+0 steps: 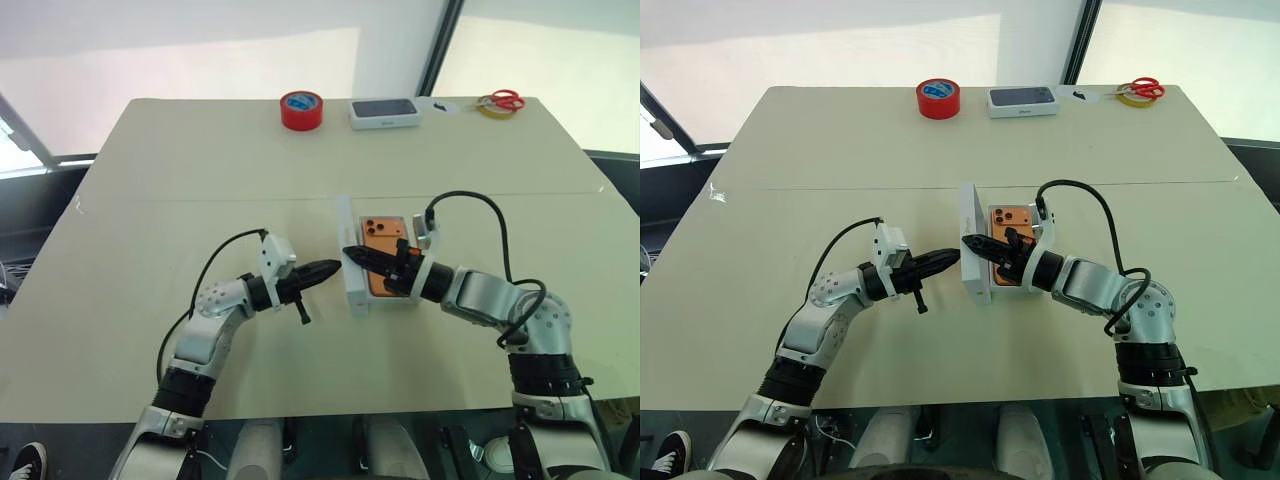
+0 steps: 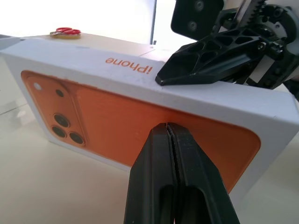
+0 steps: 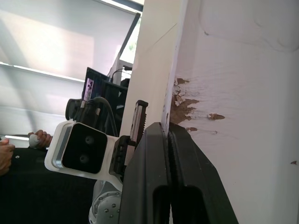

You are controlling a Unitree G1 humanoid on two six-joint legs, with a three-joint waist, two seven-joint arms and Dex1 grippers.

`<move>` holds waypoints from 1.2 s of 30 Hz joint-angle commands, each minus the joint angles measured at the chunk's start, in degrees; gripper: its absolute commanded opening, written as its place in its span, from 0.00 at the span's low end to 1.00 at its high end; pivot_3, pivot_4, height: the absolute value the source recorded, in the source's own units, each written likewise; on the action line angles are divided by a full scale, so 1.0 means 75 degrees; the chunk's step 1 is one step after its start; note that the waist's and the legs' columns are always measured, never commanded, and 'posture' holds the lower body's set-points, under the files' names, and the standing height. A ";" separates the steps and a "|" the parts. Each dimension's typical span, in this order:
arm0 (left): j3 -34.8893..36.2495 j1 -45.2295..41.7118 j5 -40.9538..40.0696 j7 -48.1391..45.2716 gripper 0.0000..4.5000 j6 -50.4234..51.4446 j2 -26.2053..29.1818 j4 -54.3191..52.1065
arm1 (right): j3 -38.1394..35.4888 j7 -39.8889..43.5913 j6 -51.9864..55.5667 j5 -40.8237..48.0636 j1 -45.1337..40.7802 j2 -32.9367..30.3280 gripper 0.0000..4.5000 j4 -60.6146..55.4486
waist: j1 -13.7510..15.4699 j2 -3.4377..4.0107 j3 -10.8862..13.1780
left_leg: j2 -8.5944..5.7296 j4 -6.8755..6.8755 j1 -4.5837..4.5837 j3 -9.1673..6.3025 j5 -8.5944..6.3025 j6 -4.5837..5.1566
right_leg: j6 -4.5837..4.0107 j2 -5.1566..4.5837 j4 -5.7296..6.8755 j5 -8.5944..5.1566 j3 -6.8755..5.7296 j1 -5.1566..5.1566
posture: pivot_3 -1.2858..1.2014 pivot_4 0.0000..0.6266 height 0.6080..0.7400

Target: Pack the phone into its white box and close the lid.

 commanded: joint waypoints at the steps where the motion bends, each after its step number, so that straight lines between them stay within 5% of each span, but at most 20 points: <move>1: -0.0190 -0.0267 0.0194 0.0067 0.01 -0.0275 -0.0156 0.0016 | -0.0082 0.0360 -0.0036 -0.0328 -0.0048 -0.0069 0.00 0.0137 | 0.0002 -0.0001 0.0000 | 0.0000 0.0002 -0.0001 0.0000 0.0000 0.0000 | 0.0000 0.0000 0.0000 0.0000 0.0000 0.0000 | 0.52 0.24 1.00; 4: -0.0330 -0.0468 0.0260 0.0065 0.00 -0.0261 -0.0376 0.0211 | -0.0172 0.0674 -0.0053 -0.0793 -0.0020 -0.0185 0.19 0.0204 | 0.0018 0.0000 -0.0001 | 0.0000 0.0002 0.0001 0.0000 0.0000 0.0001 | 0.0000 -0.0001 0.0000 0.0000 0.0000 0.0003 | 0.52 0.24 1.00; 9: -0.0394 -0.0927 0.0383 0.0203 0.00 -0.0354 -0.0759 0.0701 | -0.0350 0.1635 -0.0153 -0.2077 -0.0043 -0.0883 0.72 0.0253 | 0.0036 -0.0001 -0.0001 | -0.0004 0.0004 -0.0003 0.0000 0.0000 0.0006 | -0.0002 -0.0005 -0.0002 -0.0001 0.0000 0.0002 | 0.52 0.24 1.00; 15: -0.0492 -0.1673 0.0615 0.0354 0.00 -0.0504 -0.1332 0.1603 | -0.0506 0.3975 -0.1240 -0.4522 0.0088 -0.2455 0.72 0.0457 | 0.0102 -0.0004 -0.0001 | -0.0008 0.0018 -0.0005 -0.0001 0.0000 0.0014 | -0.0001 -0.0003 -0.0004 -0.0001 -0.0003 0.0010 | 0.52 0.24 1.00; 22: -0.0583 -0.1747 0.0766 0.0155 0.00 -0.0590 -0.1377 0.1899 | -0.0190 0.4899 -0.2702 -0.6929 0.0230 -0.2861 0.72 0.0193 | 0.0126 -0.0006 0.0001 | 0.0002 0.0010 -0.0009 0.0004 -0.0002 0.0018 | 0.0018 0.0011 -0.0003 0.0007 -0.0009 -0.0009 | 0.52 0.24 1.00; 29: -0.0382 -0.1054 0.0426 -0.0390 0.00 0.0095 -0.0276 0.0663 | 0.0691 0.5423 -0.4197 -0.9342 0.0734 -0.2938 0.01 -0.0357 | 0.0112 -0.0002 0.0002 | 0.0014 0.0011 -0.0005 0.0004 -0.0001 0.0014 | 0.0015 0.0017 -0.0001 0.0005 -0.0008 -0.0008 | 0.52 0.24 1.00; 36: -0.0522 -0.1047 0.0929 0.0293 0.00 0.0601 -0.0015 0.1013 | 0.0611 0.5840 -0.4423 -0.9897 0.0661 -0.2683 0.01 -0.0148 | 0.0190 -0.0002 0.0002 | -0.0003 0.0020 0.0001 -0.0004 -0.0002 0.0011 | -0.0013 -0.0008 -0.0009 -0.0008 -0.0003 0.0013 | 0.52 0.24 1.00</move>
